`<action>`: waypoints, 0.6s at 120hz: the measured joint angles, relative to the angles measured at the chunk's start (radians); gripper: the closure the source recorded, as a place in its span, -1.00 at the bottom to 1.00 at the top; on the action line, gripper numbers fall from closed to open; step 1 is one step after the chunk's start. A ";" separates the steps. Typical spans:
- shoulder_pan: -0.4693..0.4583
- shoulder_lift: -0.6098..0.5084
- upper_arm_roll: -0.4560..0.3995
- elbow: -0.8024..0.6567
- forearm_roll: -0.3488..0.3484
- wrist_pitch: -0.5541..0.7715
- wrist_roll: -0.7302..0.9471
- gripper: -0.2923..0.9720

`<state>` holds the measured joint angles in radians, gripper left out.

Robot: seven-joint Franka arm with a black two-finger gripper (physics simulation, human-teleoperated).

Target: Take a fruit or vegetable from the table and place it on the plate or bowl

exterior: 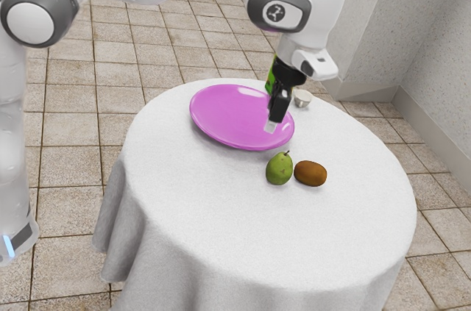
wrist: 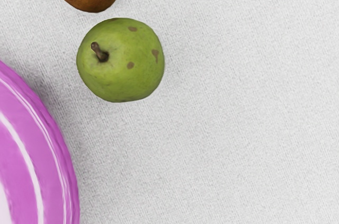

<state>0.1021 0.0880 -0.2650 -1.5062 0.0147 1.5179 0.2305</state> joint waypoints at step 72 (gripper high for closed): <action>-0.001 0.082 0.030 -0.065 -0.021 0.370 0.187 -0.53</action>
<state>0.1008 0.1700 -0.2352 -1.5714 -0.0059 1.8877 0.4173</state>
